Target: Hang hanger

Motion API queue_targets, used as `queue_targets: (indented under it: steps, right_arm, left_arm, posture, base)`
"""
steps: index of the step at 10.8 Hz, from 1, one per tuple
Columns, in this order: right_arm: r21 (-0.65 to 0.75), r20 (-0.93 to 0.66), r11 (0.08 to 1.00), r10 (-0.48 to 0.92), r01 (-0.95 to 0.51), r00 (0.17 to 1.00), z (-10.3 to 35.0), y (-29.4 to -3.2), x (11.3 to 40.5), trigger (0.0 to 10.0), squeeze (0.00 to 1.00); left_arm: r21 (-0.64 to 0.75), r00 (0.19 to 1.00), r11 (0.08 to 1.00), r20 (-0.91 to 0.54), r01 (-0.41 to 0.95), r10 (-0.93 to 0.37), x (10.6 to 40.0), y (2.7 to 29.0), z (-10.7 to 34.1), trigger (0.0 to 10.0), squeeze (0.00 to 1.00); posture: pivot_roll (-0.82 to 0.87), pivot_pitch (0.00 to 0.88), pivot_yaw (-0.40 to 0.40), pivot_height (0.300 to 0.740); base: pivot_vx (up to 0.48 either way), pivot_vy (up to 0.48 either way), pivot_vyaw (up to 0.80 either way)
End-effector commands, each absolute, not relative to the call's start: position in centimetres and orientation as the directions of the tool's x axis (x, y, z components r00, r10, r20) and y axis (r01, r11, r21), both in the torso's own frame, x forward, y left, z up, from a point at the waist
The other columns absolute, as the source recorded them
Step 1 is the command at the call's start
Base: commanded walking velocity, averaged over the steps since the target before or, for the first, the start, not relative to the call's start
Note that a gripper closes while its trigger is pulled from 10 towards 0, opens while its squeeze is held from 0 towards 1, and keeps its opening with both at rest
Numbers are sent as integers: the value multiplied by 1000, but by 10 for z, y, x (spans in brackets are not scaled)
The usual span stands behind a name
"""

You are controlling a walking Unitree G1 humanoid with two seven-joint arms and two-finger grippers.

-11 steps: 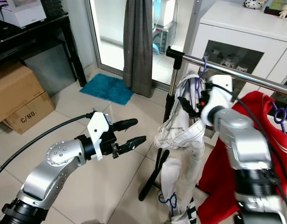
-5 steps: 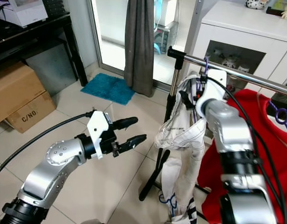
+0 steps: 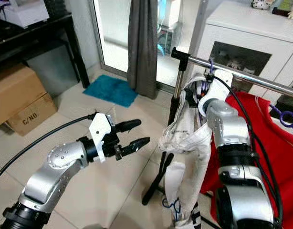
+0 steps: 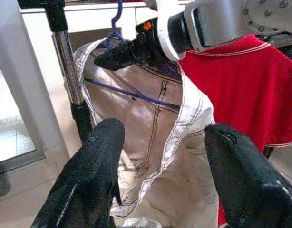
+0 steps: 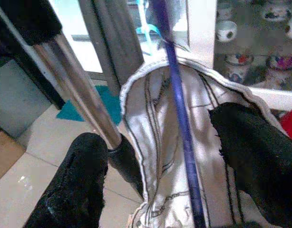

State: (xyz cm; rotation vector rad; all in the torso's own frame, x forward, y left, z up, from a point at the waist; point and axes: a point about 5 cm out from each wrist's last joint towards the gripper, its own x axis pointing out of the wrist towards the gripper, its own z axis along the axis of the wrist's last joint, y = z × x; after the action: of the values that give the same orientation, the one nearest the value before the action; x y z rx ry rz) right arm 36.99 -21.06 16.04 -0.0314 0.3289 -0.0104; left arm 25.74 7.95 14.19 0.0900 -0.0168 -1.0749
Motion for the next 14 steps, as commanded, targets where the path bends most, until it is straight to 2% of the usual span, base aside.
queue_targets:
  steps: [1,2,3,4,5,14]
  right_arm:
    - [-24,-302,1000,-27,20,953,165,-210,376,3647,0]
    - [-24,-293,999,-38,32,955,164,-210,379,3294,0]
    - [-21,-285,999,-49,45,957,164,-211,381,1333,0]
    - [-23,-282,999,-53,49,958,164,-211,382,431,0]
    - [-25,-281,998,-56,50,958,163,-212,383,0,0]
    - [-18,-248,998,-64,61,967,161,-214,383,0,0]
  left_arm:
    - [93,482,477,-34,874,-875,260,81,143,10000,0]
    - [95,483,478,-35,873,-875,261,81,144,10000,0]
    - [96,483,478,-35,873,-875,262,81,144,10000,0]
    - [97,483,478,-35,873,-875,262,81,144,10000,0]
    - [98,483,478,-35,873,-875,262,80,144,10000,0]
    - [98,472,468,-21,878,-881,267,73,143,10000,0]
  posture:
    - [38,0,5,740]
    - [41,0,5,740]
    - [43,0,4,740]
    - [42,0,4,740]
    - [42,0,3,740]
    - [8,0,12,740]
  base:
    - [0,0,0]
    - [0,0,0]
    - [0,0,0]
    - [0,0,0]
    - [0,0,0]
    - [0,0,0]
